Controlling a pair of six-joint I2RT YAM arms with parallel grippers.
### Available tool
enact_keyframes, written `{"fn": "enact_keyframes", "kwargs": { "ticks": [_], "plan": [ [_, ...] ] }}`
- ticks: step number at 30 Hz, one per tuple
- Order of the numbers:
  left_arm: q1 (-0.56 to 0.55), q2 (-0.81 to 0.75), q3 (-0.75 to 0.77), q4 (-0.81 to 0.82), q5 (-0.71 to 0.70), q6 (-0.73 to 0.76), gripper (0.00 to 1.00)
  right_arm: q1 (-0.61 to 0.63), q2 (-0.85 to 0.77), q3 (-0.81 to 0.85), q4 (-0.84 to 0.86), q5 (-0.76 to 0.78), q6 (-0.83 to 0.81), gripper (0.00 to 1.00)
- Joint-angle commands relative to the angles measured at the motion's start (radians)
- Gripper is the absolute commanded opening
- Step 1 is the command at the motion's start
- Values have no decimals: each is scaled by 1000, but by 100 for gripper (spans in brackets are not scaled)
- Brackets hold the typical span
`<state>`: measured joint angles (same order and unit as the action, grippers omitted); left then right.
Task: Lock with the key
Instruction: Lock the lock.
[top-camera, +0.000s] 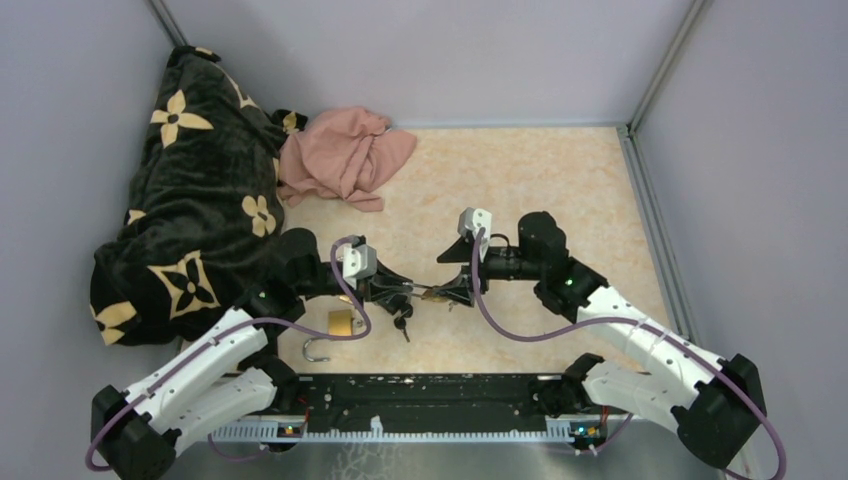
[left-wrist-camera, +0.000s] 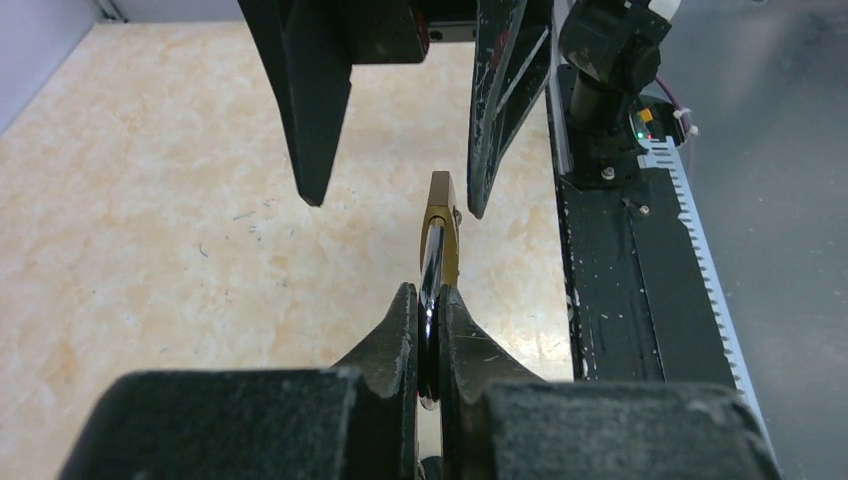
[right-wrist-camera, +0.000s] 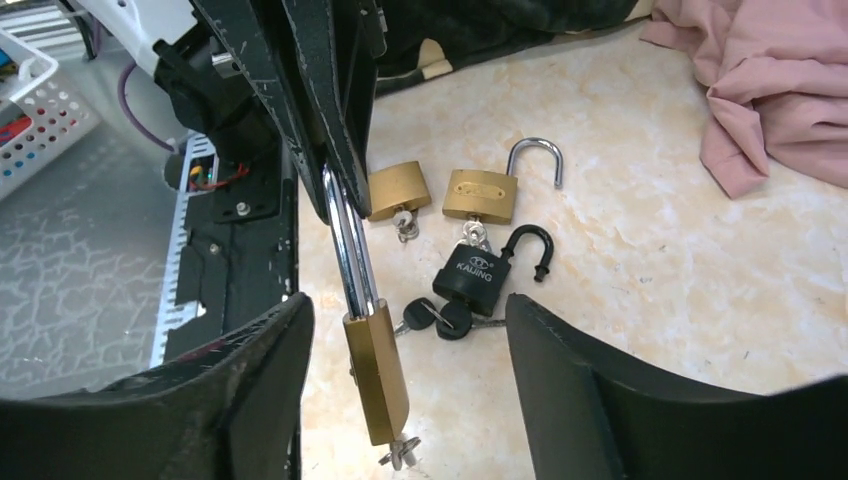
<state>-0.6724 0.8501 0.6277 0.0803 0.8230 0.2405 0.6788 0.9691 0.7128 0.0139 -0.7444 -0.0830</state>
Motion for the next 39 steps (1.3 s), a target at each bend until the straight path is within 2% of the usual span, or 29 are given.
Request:
{"fn": "enact_keyframes", "kwargs": {
  "ticks": [1, 5, 8, 10, 14, 19, 23, 26, 36, 39],
  "plan": [
    [-6, -14, 13, 24, 25, 32, 0, 0, -5, 47, 27, 10, -12, 74],
    [-5, -21, 13, -12, -2, 73, 0, 0, -12, 12, 43, 25, 0, 92],
    [8, -28, 28, -54, -4, 109, 0, 0, -60, -54, 83, 27, -13, 94],
    [20, -31, 37, -75, -3, 130, 0, 0, -88, -98, 84, -24, -74, 90],
    [27, -43, 33, -118, -8, 153, 0, 6, -117, -178, 140, -80, -150, 76],
    [29, -58, 26, -114, -1, 151, 0, 31, -102, -190, 137, -41, -198, 74],
    [30, -67, 23, -113, 6, 152, 0, 42, -63, -193, 146, -16, -203, 66],
    [28, -72, 20, -110, 6, 150, 0, 44, -46, -198, 160, 2, -204, 55],
    [30, -85, 12, -100, 7, 143, 0, 54, -46, -208, 126, 93, -207, 47],
    [31, -88, 13, -103, 4, 143, 0, 76, -32, -202, 101, 120, -221, 48]
  ]
}}
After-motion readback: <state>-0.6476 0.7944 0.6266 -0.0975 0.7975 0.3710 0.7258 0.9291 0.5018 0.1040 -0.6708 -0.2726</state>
